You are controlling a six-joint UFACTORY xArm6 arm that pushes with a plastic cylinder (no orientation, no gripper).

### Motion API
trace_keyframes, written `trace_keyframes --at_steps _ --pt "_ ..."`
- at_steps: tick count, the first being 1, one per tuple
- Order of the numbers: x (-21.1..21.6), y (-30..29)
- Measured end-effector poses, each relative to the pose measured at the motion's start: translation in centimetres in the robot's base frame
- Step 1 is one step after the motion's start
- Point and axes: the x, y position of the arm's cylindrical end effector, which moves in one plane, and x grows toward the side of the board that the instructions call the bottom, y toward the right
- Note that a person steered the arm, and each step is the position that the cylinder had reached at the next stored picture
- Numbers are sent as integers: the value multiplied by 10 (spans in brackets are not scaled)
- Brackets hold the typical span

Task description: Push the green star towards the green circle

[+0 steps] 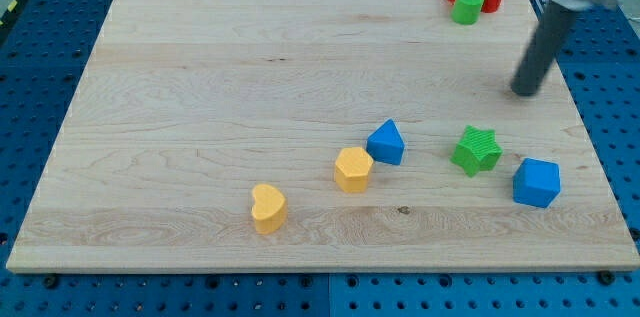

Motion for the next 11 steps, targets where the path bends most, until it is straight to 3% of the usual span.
trace_keyframes --at_steps 1,2,6,8,9,11 --pt "72 17" --pt "104 17" --pt "90 -4" --pt "94 -87" --pt "83 -108" --pt "19 -95"
